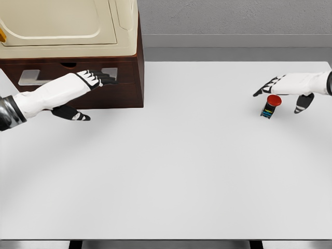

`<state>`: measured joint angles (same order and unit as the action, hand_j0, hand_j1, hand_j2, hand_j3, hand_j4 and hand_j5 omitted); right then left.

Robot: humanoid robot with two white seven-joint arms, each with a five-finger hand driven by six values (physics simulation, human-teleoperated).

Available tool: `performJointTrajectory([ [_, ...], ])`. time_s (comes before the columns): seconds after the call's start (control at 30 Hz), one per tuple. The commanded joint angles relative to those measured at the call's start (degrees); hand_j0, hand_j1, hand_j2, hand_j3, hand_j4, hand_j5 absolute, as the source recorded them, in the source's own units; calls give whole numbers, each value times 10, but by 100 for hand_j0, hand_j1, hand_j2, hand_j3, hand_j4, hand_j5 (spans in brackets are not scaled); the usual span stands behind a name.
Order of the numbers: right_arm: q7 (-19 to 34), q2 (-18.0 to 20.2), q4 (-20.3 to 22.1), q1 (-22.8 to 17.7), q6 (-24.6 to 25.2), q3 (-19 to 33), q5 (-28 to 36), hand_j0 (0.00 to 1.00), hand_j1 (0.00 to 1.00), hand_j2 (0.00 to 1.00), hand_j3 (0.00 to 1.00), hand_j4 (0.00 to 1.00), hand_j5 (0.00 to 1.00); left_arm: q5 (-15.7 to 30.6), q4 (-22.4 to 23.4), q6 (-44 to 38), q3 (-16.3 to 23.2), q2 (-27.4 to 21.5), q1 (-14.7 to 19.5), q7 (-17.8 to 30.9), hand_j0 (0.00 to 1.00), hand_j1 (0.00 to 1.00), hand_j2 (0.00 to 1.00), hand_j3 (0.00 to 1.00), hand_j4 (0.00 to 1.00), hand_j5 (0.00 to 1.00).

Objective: Open the cabinet drawer with left arm, and place a switch into the drawer with right arm

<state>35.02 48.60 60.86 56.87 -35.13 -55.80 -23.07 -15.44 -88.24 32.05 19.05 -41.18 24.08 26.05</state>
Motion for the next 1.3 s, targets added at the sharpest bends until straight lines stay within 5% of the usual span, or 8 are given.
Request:
performJointTrajectory([
  [0.0, 0, -5, -4, 0, 1, -1, -4, 100, 100, 100, 100, 100, 100, -11, 13, -1, -1, -1, 1, 0, 100, 100, 100, 100, 100, 100],
  [0.07, 0, -22, -32, 1, 1, -5, -6, 100, 100, 100, 100, 100, 100, -11, 22, -1, -1, 0, 1, 0, 100, 100, 100, 100, 100, 100],
  [0.53, 0, -32, -41, 1, 1, -5, -13, 100, 100, 100, 100, 100, 100, -12, 53, -2, -5, -1, 15, 0, 100, 100, 100, 100, 100, 100],
  [1.27, 0, -34, -41, 0, 1, -5, -11, 97, 97, 97, 97, 97, 97, -9, 1, -12, -10, -9, -19, -4, 100, 100, 100, 100, 100, 100],
])
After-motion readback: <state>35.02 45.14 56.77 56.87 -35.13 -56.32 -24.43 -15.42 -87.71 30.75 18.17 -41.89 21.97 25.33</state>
